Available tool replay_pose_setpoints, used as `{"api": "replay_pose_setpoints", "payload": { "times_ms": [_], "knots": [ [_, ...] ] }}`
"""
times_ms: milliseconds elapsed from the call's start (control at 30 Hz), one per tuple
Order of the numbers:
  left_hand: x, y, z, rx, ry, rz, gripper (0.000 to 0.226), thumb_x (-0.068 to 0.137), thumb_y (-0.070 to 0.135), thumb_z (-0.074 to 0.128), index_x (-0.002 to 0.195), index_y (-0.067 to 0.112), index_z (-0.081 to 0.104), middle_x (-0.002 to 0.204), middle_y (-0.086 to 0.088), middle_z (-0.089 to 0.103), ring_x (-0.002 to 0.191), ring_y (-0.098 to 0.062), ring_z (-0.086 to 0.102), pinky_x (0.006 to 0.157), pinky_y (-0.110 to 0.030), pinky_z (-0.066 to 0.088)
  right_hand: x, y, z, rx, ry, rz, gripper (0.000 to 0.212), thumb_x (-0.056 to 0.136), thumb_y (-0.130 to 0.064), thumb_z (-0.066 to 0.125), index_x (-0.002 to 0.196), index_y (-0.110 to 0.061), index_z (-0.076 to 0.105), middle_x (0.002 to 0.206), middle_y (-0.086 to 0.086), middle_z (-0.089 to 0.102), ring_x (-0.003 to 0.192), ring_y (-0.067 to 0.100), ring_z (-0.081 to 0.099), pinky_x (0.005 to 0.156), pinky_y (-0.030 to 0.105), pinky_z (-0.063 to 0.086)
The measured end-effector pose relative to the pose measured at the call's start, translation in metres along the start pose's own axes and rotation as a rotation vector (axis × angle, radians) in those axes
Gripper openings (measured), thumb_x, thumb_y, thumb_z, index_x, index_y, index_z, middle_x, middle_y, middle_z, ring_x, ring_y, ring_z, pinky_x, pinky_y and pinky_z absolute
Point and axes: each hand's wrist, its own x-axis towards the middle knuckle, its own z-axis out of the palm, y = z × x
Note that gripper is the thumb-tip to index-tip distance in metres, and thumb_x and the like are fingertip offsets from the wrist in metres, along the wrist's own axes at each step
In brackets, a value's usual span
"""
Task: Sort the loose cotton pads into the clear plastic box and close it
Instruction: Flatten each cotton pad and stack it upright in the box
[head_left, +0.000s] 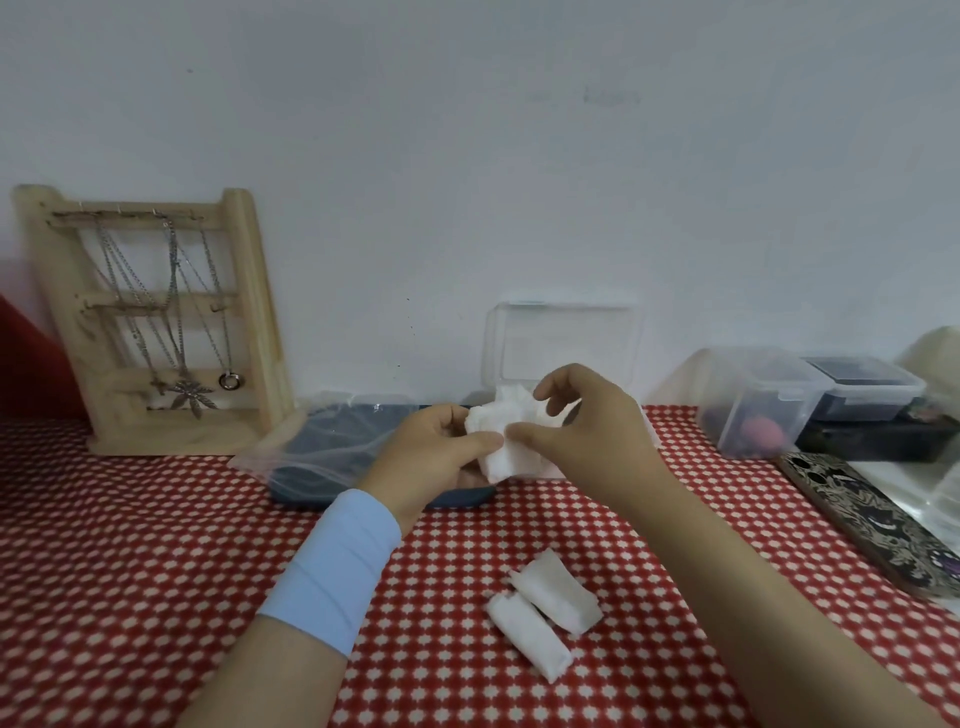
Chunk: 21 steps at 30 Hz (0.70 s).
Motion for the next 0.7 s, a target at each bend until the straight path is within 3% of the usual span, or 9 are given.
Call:
{"api": "replay_pose_setpoints", "payload": {
  "times_ms": [100,200,300,400,467,567,700],
  "knots": [
    [-0.002,0.005,0.002,-0.08,-0.028,0.032,0.025,0.097,0.022,0.064,0.117,0.008,0.069,0.108,-0.008,0.076,0.097,-0.022,0.075,0.08,-0.038,0.062,-0.002,-0.006,0.0,0.061,-0.027,-0.06,0.015,0.085,-0.047,0.073,0.087,-0.032,0.07,0.081,-0.018,0.069,0.075,-0.003,0.063,0.066,0.015,0.047],
    [-0.006,0.014,0.001,-0.173,-0.101,0.039,0.04,0.104,0.037,0.046,0.115,0.008,0.072,0.109,-0.013,0.075,0.101,-0.028,0.074,0.087,-0.043,0.06,-0.003,-0.01,-0.004,0.224,-0.171,0.02,0.032,0.086,-0.061,0.065,0.089,-0.03,0.073,0.08,-0.015,0.073,0.075,0.001,0.069,0.066,0.024,0.059],
    [-0.007,0.02,-0.002,-0.015,-0.078,0.108,0.036,0.105,0.034,0.046,0.112,0.013,0.075,0.109,-0.006,0.076,0.099,-0.022,0.074,0.084,-0.038,0.06,-0.001,-0.008,-0.009,0.31,-0.24,0.063,0.022,0.093,-0.041,0.069,0.099,-0.021,0.075,0.088,-0.006,0.076,0.078,0.01,0.073,0.066,0.027,0.063],
    [-0.003,0.017,-0.008,-0.037,0.064,0.184,0.016,0.1,0.019,0.057,0.103,0.015,0.073,0.101,-0.005,0.077,0.087,-0.02,0.073,0.07,-0.03,0.058,0.001,-0.004,-0.012,0.481,-0.289,0.196,0.016,0.099,-0.021,0.063,0.109,-0.014,0.073,0.105,0.002,0.076,0.094,0.017,0.074,0.074,0.03,0.063],
    [-0.001,0.014,-0.01,-0.062,0.104,0.159,0.011,0.097,0.019,0.064,0.106,0.017,0.069,0.102,-0.006,0.075,0.085,-0.018,0.071,0.067,-0.028,0.056,0.002,-0.004,-0.012,0.598,-0.325,0.283,0.017,0.099,-0.021,0.063,0.11,-0.012,0.073,0.107,0.003,0.076,0.099,0.021,0.073,0.077,0.031,0.063],
    [0.0,0.01,-0.004,-0.046,-0.049,0.048,0.026,0.094,0.032,0.067,0.116,0.019,0.069,0.11,-0.003,0.075,0.097,-0.019,0.072,0.078,-0.03,0.058,0.004,-0.003,-0.011,0.752,-0.39,0.35,0.021,0.098,-0.019,0.064,0.114,-0.009,0.072,0.108,0.007,0.077,0.102,0.024,0.073,0.078,0.033,0.061],
    [0.0,0.006,0.005,-0.072,-0.09,0.028,0.029,0.095,0.023,0.066,0.122,0.014,0.069,0.114,-0.005,0.075,0.102,-0.019,0.073,0.083,-0.032,0.06,0.002,-0.002,-0.014,0.679,-0.41,0.303,0.023,0.095,-0.023,0.068,0.113,-0.011,0.072,0.102,0.006,0.078,0.095,0.024,0.076,0.077,0.032,0.06]
  ]
}}
